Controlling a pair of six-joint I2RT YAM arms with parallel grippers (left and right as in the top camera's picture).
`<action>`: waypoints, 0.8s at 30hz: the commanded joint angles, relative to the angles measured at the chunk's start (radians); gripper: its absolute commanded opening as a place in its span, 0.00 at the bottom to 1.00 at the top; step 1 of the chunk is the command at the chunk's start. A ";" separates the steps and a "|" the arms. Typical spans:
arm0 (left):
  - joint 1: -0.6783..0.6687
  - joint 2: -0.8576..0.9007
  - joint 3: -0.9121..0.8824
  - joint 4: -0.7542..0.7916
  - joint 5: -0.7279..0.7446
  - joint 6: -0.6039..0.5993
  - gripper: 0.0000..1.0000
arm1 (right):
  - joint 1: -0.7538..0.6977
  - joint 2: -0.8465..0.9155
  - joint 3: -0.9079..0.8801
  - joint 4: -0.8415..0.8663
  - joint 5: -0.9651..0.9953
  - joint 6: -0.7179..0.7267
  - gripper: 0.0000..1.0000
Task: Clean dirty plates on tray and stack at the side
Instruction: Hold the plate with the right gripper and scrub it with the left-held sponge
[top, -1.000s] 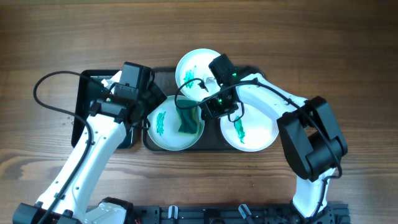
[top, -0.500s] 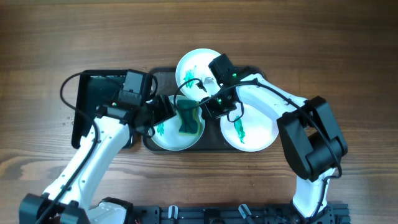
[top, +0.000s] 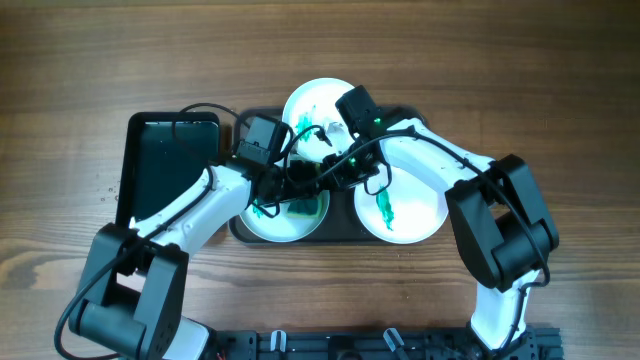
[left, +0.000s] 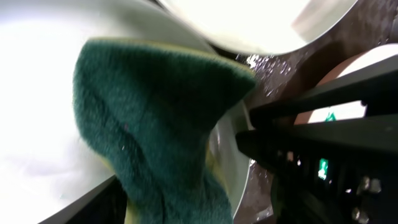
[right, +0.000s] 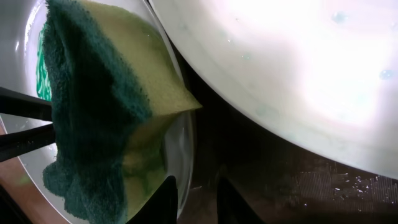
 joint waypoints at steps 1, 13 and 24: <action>-0.005 0.012 -0.008 0.023 -0.044 0.041 0.69 | -0.003 0.013 -0.016 0.009 -0.027 -0.013 0.22; -0.033 0.080 -0.008 0.047 -0.082 0.041 0.47 | -0.003 0.013 -0.022 0.019 -0.029 -0.005 0.18; -0.027 0.097 -0.008 0.009 -0.251 -0.049 0.04 | -0.003 0.013 -0.068 0.058 -0.023 0.015 0.06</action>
